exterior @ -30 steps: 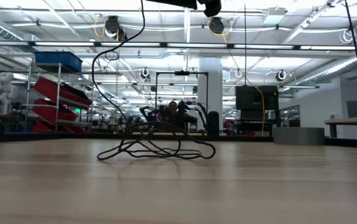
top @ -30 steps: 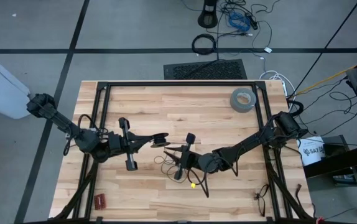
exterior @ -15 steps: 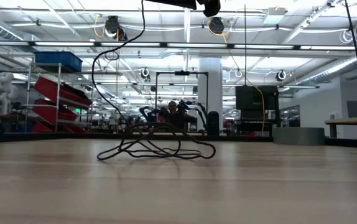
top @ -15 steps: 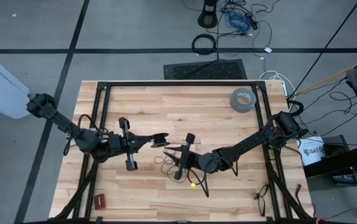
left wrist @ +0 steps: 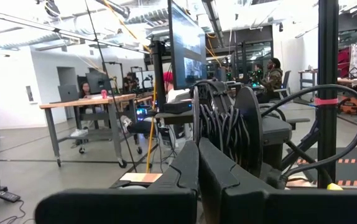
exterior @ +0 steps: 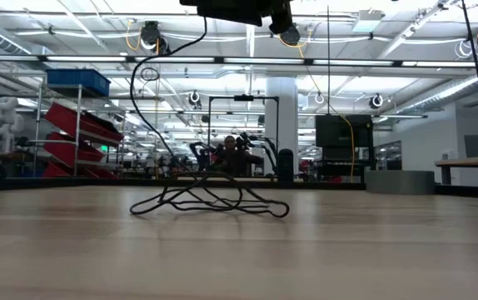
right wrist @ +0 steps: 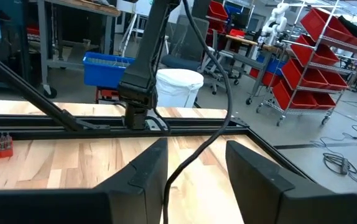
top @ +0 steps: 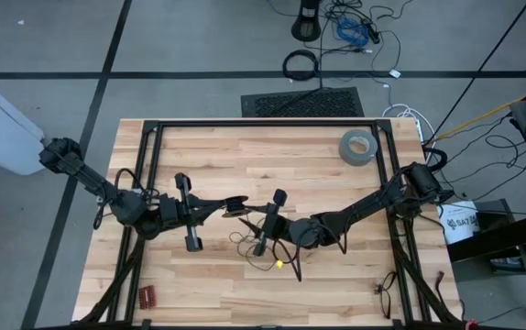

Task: Coil cords
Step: Uncoil the black wire from the spool

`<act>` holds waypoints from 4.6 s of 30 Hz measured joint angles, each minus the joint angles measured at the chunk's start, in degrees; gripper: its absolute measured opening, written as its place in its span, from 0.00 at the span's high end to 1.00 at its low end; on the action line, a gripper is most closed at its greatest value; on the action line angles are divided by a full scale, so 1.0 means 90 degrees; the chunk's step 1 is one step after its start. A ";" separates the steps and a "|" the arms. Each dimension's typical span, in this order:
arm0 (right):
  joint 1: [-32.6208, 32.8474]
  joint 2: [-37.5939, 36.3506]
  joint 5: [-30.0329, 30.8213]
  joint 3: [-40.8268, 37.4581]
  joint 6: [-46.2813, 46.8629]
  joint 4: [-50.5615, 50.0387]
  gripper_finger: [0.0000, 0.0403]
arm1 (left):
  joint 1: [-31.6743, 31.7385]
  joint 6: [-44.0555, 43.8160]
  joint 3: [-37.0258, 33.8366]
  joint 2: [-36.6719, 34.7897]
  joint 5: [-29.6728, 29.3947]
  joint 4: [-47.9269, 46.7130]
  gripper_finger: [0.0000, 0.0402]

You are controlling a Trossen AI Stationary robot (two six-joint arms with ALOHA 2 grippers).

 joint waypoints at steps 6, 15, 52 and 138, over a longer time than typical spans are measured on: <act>0.0021 0.0000 -0.0002 0.0000 -0.0149 0.0005 0.71 | 0.0000 0.0000 0.0000 0.0000 0.0000 0.0000 1.00; 0.0144 0.0000 0.0002 -0.0002 -0.0433 0.0073 0.78 | 0.0000 0.0000 0.0000 0.0002 0.0000 -0.0017 1.00; 0.0437 0.0000 -0.0316 0.0636 -0.0268 -0.0312 1.00 | 0.0000 0.0000 0.0000 0.0002 0.0000 -0.0012 1.00; 0.0966 -0.0002 0.1052 0.2732 0.1293 -0.6881 0.82 | -0.0008 -0.0003 0.0000 -0.0020 0.0070 -0.0107 1.00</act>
